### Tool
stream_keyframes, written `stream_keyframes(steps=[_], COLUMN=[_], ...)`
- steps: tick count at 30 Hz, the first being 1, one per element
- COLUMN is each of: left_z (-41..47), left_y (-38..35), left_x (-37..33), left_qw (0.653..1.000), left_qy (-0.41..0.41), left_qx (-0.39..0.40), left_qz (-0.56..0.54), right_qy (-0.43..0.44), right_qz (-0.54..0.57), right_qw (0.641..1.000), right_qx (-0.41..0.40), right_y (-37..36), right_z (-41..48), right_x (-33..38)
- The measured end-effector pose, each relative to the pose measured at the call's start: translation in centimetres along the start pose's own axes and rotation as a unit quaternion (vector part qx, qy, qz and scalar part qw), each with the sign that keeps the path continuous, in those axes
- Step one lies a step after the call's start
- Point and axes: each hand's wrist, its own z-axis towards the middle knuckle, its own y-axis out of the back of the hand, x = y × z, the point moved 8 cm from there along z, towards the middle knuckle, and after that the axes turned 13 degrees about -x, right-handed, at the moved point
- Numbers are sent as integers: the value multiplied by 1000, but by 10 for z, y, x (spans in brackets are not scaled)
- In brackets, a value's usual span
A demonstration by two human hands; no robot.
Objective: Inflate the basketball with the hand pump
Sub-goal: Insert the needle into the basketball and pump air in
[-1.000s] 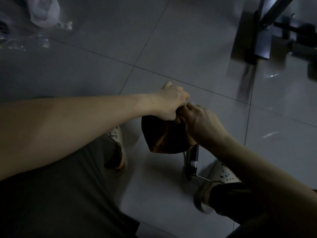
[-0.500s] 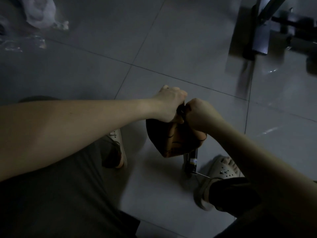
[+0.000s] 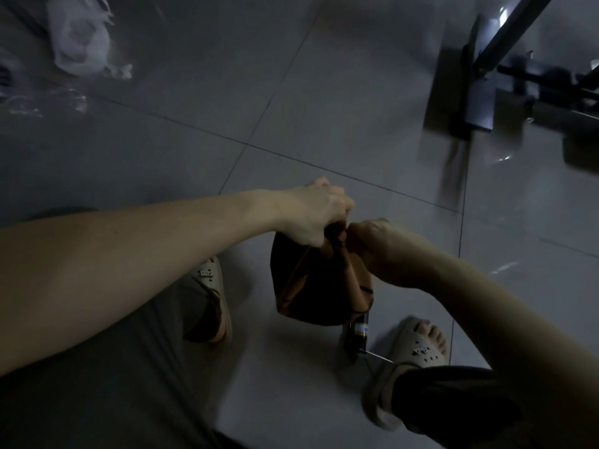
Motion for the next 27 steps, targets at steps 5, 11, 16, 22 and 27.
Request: stream_keyframes(steps=[5, 11, 16, 22, 27], left_z=[-2, -6, -7, -13, -17], left_y=[-1, 9, 6, 1, 4], left_x=[1, -3, -8, -11, -10], left_qw=[1000, 1000, 1000, 999, 997], left_qy=[-7, 28, 29, 28, 45], left_qx=[16, -14, -2, 28, 22], left_qz=[21, 1, -4, -34, -62], right_qy=[9, -183, -283, -64, 13], right_qz=[-20, 130, 243, 35, 22], right_qw=[1000, 973, 927, 994, 991], right_qx=[-22, -46, -39, -80, -133], right_y=[-4, -20, -37, -36, -29], right_z=[-4, -3, -5, -2, -6], right_x=[8, -9, -21, 6, 16])
